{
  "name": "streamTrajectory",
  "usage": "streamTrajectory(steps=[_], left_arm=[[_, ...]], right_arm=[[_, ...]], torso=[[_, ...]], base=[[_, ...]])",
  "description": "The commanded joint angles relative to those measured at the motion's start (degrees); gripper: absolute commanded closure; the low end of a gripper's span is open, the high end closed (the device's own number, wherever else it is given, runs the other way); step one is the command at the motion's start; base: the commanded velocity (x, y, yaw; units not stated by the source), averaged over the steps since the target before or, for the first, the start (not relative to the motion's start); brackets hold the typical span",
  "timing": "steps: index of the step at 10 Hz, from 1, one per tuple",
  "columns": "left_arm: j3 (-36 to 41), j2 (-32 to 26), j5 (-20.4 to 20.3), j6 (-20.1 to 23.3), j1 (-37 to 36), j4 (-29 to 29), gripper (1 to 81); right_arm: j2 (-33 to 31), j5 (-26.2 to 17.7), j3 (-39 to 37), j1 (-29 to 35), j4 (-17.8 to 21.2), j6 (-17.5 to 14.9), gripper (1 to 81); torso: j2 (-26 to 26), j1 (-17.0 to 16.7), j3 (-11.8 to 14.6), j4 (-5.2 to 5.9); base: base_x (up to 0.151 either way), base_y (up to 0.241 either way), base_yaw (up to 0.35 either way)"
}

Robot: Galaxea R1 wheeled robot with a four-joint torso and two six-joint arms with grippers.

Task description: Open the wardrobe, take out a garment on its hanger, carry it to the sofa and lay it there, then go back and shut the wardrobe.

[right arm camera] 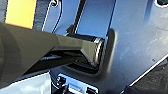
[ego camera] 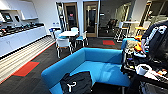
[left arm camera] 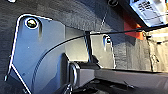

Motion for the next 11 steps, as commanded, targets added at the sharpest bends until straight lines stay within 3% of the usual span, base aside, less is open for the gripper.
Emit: streamTrajectory(steps=[1,6,11], left_arm=[[0.5,-1.1,1.0,0.1,-2.6,0.3,1.0],[0.5,-0.9,1.5,0.2,-2.7,0.4,1.0],[-4.1,1.1,1.2,0.3,-2.5,0.5,1.0]], right_arm=[[0.1,-3.1,0.5,1.4,-0.2,0.0,1.0],[0.1,-3.1,0.0,1.4,0.1,0.0,1.0],[0.3,-3.4,0.0,1.5,-0.1,0.0,1.0]], torso=[[0.0,0.0,0.0,0.00],[0.0,0.0,0.0,0.00],[0.0,0.0,0.0,0.00]], base=[[0.000,0.000,0.000],[0.000,0.000,0.025],[0.000,0.000,0.300]])
